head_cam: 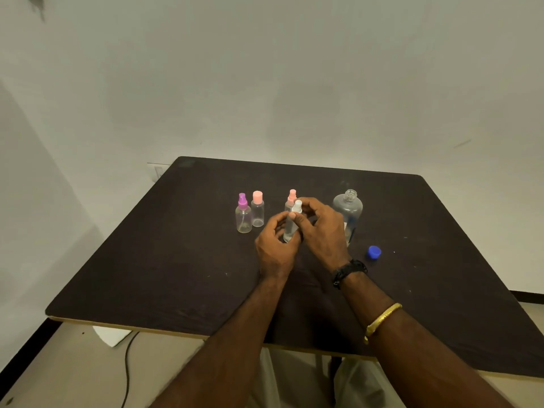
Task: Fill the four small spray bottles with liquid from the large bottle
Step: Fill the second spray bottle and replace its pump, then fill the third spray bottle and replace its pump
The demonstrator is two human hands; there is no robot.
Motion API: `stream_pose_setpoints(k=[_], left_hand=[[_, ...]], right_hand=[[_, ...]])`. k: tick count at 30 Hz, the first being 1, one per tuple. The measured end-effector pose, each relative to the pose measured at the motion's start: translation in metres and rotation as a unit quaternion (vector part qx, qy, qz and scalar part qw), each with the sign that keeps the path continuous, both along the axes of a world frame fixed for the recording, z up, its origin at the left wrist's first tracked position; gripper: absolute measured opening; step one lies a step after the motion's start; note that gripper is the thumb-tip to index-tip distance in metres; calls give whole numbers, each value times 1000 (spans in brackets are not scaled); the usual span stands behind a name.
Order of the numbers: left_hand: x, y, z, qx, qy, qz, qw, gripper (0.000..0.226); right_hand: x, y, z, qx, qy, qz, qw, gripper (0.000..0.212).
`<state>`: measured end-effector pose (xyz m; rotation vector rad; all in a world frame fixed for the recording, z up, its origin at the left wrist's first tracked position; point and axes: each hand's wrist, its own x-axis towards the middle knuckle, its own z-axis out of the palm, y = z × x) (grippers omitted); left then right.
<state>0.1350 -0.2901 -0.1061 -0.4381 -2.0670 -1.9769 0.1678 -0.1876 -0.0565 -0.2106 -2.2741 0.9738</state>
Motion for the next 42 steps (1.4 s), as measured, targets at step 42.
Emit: stream_pose_setpoints(k=[42], left_hand=[[-27, -38, -1, 16, -34, 79, 996, 30]], right_hand=[[-54, -44, 6, 61, -17, -97, 993, 42]])
